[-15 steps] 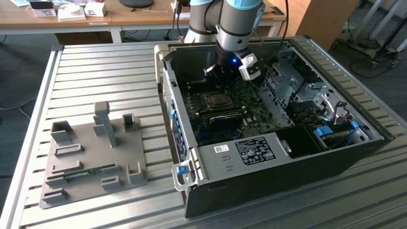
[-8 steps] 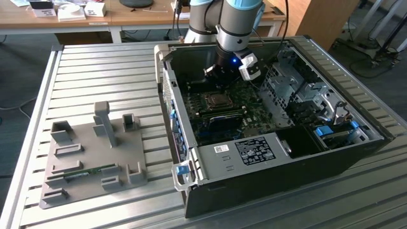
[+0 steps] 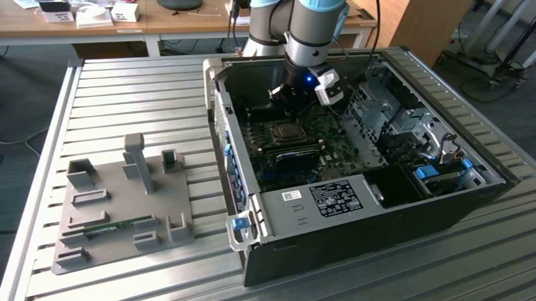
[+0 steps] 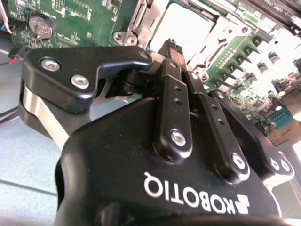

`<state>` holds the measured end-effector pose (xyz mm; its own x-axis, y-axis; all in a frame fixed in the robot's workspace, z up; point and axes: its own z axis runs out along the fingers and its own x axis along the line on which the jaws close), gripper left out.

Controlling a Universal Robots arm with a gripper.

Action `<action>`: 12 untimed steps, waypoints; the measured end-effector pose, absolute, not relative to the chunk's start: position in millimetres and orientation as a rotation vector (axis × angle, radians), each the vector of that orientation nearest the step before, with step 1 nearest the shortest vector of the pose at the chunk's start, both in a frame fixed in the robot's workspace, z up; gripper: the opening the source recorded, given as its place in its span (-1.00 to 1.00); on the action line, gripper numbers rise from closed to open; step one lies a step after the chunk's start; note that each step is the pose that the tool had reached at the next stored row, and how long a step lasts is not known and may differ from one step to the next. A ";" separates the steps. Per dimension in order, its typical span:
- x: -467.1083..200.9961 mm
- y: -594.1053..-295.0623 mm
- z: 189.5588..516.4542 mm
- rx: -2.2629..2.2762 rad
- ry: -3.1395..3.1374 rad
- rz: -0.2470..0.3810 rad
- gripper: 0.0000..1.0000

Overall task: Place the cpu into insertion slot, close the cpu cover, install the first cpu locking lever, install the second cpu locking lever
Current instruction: 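Install the first cpu locking lever, then install the second cpu locking lever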

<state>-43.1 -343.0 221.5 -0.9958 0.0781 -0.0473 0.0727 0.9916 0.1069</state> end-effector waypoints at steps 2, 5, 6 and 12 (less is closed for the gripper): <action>-43.1 -343.0 222.8 0.117 3.084 0.163 -0.79; -43.1 -343.0 223.7 0.117 3.083 0.163 -0.79; -43.1 -343.0 223.7 0.117 3.083 0.163 -0.79; -43.1 -343.0 226.9 0.117 3.084 0.163 -0.79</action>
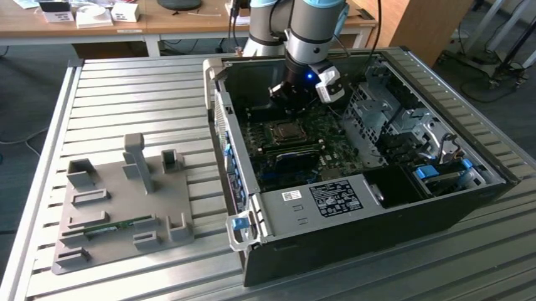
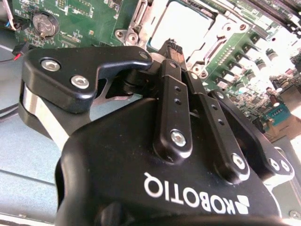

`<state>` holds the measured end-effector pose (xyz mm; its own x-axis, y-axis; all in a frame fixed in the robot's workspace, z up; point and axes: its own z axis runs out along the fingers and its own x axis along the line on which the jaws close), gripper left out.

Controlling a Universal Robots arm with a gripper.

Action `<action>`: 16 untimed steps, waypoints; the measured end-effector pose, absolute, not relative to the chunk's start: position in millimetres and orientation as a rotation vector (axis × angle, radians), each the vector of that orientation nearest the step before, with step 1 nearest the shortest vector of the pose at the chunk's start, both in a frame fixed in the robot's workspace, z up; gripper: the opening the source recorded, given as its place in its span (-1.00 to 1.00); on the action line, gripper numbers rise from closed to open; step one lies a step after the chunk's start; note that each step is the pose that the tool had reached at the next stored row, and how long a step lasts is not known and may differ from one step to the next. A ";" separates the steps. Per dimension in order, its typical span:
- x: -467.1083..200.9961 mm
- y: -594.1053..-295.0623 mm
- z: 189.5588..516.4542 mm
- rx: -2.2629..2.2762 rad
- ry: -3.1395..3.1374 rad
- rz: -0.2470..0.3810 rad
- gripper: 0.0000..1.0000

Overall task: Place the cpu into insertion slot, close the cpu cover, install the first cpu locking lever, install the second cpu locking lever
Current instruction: 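Install the second cpu locking lever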

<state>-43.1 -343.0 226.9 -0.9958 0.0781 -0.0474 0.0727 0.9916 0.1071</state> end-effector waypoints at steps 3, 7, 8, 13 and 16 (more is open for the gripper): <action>-43.1 -343.0 227.2 0.117 3.084 0.163 -0.79; -43.1 -343.0 230.0 0.117 3.084 0.163 -0.79; -43.1 -343.0 231.1 0.117 3.084 0.163 -0.79; -43.1 -343.0 234.0 0.117 3.083 0.163 -0.79; -43.1 -343.0 234.1 0.117 3.084 0.163 -0.79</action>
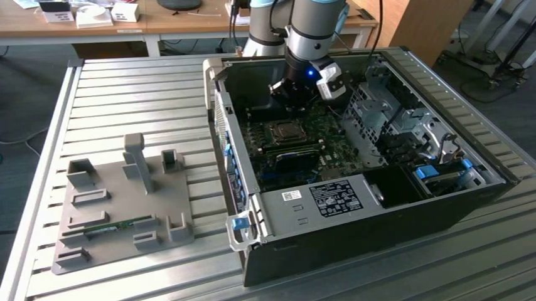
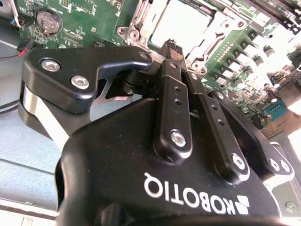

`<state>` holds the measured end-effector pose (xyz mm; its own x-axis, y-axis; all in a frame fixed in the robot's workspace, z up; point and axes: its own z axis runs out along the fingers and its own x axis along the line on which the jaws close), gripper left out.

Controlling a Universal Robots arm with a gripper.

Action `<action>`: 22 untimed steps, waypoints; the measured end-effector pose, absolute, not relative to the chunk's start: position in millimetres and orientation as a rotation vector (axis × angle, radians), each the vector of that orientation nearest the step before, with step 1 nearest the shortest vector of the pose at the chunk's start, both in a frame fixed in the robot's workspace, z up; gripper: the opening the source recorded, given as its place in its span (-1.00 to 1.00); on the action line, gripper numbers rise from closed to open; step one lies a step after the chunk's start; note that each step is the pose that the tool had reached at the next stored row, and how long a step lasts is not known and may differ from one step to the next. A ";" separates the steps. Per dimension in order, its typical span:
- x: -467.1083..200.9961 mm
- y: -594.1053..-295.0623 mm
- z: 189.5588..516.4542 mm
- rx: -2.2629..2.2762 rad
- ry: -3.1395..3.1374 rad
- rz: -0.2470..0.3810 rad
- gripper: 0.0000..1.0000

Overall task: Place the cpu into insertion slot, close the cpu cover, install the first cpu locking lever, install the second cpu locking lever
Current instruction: 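Install the second cpu locking lever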

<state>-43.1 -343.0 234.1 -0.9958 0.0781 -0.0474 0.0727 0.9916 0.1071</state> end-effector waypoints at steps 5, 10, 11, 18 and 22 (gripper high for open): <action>-43.1 -343.0 236.8 0.117 3.084 0.162 -0.79; -43.1 -343.0 241.2 0.117 3.084 0.162 -0.79; -43.1 -343.0 241.8 0.117 3.084 0.162 -0.79; -43.1 -343.1 242.2 0.117 3.084 0.162 -0.79; -43.1 -345.6 242.2 0.117 3.084 0.162 -0.79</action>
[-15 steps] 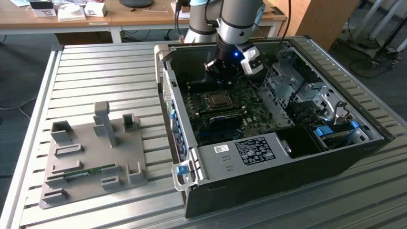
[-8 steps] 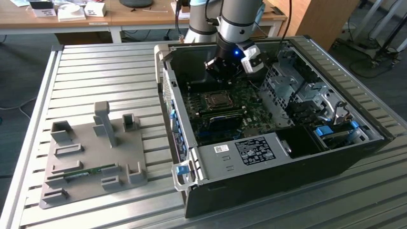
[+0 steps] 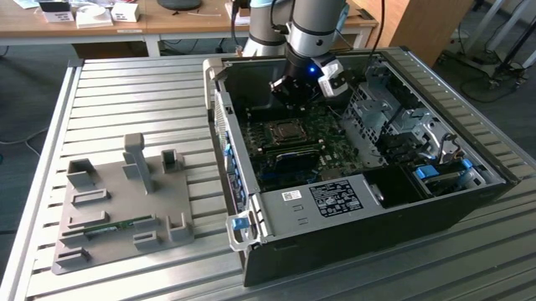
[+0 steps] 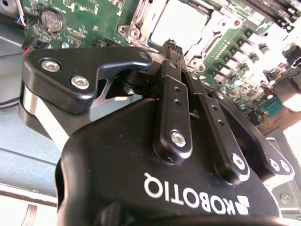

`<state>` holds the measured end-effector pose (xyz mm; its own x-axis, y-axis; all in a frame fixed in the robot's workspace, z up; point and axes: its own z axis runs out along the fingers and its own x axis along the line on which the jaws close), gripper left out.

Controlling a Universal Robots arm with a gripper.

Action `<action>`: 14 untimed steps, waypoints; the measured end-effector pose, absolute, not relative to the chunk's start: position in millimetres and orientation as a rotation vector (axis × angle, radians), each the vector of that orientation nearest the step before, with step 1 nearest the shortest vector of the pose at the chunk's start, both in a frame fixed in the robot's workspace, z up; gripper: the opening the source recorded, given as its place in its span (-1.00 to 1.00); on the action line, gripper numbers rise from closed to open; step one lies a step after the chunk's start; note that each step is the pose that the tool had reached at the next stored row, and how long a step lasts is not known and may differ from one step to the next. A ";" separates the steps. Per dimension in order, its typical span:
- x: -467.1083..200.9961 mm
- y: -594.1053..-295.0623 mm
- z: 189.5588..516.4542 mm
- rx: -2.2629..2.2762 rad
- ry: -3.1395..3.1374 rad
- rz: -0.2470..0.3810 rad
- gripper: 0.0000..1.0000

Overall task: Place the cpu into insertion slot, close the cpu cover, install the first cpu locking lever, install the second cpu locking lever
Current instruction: 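Install the second cpu locking lever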

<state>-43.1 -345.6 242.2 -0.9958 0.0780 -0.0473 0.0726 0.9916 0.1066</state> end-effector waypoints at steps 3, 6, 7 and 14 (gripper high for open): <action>-43.1 -348.8 242.2 0.117 3.084 0.162 -0.79; -43.1 -352.0 242.2 0.117 3.084 0.162 -0.79; -43.1 -353.1 242.2 0.117 3.084 0.162 -0.79; -43.1 -362.2 242.2 0.117 3.084 0.162 -0.79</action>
